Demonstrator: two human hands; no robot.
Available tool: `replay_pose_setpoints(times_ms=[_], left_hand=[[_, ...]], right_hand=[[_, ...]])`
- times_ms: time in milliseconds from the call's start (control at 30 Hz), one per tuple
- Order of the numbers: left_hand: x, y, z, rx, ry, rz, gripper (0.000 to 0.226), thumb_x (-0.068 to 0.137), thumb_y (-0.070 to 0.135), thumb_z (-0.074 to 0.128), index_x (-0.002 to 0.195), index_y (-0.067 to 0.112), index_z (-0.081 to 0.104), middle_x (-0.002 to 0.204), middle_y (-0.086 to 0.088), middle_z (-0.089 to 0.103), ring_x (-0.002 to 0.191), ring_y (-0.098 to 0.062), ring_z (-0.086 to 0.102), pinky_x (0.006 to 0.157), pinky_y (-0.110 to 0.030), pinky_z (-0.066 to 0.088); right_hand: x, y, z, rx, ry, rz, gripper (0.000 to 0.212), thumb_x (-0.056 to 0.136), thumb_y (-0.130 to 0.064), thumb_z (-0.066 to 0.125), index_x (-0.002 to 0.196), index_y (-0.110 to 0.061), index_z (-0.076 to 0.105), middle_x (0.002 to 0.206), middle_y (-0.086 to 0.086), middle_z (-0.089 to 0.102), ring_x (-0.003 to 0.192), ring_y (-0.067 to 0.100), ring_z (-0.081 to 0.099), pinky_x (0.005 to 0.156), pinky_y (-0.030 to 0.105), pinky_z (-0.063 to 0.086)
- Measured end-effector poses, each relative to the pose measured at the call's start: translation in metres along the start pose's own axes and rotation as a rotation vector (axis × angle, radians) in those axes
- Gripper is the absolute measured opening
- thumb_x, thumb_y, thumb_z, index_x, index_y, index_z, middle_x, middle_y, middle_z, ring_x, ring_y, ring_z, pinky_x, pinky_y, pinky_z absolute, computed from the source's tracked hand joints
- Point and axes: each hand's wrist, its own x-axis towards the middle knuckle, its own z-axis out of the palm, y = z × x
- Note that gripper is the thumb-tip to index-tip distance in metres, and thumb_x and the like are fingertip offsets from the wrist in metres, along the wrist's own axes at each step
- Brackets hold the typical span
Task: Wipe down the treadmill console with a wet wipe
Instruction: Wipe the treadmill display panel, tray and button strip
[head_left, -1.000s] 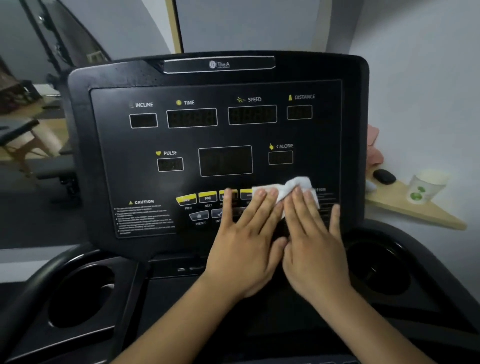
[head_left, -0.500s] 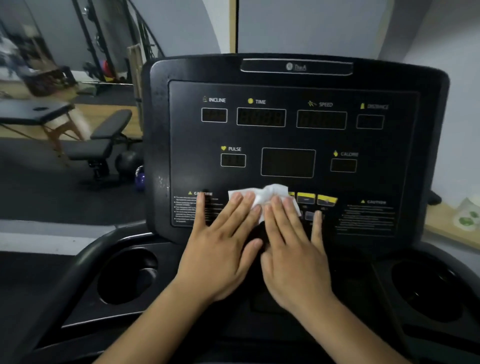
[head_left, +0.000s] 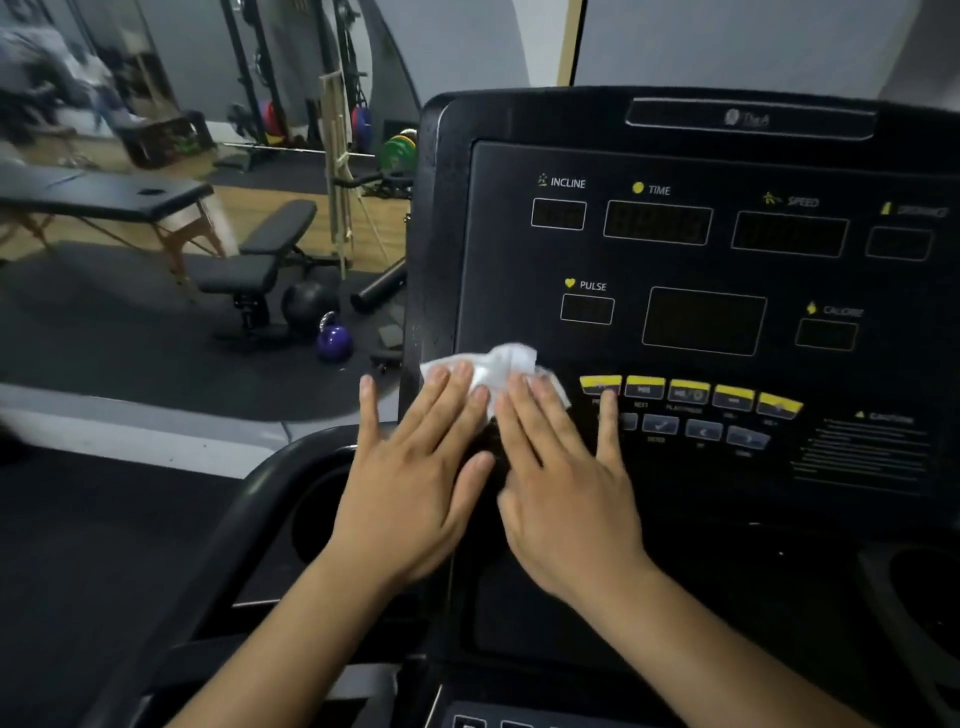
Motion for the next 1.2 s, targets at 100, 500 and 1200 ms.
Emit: replay_pose_setpoints(times_ms=[100, 500, 1200], left_hand=[[-0.009, -0.013, 0.002, 0.01, 0.005, 0.04, 0.056, 0.103, 0.043, 0.018, 0.15, 0.019, 0.035, 0.161, -0.002, 0.021, 0.149, -0.016, 0.016, 0.115, -0.066, 0.004], [-0.036, -0.012, 0.016, -0.197, -0.004, 0.014, 0.059, 0.103, 0.047, 0.018, 0.15, 0.015, 0.037, 0.161, -0.004, 0.022, 0.15, -0.021, 0.014, 0.121, -0.052, 0.0], [0.014, 0.01, -0.007, 0.0, -0.037, 0.013, 0.06, 0.103, 0.051, 0.01, 0.154, 0.024, 0.024, 0.163, 0.002, 0.014, 0.151, -0.019, 0.006, 0.115, -0.062, -0.012]], right_hand=[[-0.001, -0.006, 0.004, -0.007, -0.017, -0.029, 0.066, 0.086, -0.032, 0.032, 0.148, -0.009, 0.034, 0.159, 0.006, 0.025, 0.148, 0.018, 0.015, 0.112, 0.067, 0.01], [-0.018, -0.033, 0.008, 0.033, -0.077, -0.004, 0.061, 0.094, -0.04, 0.03, 0.15, -0.014, 0.031, 0.16, 0.001, 0.022, 0.149, 0.016, 0.01, 0.113, 0.066, 0.005], [0.009, 0.006, -0.014, -0.065, -0.029, 0.083, 0.06, 0.095, -0.04, 0.024, 0.148, -0.015, 0.033, 0.159, 0.001, 0.025, 0.148, 0.015, 0.013, 0.112, 0.068, 0.002]])
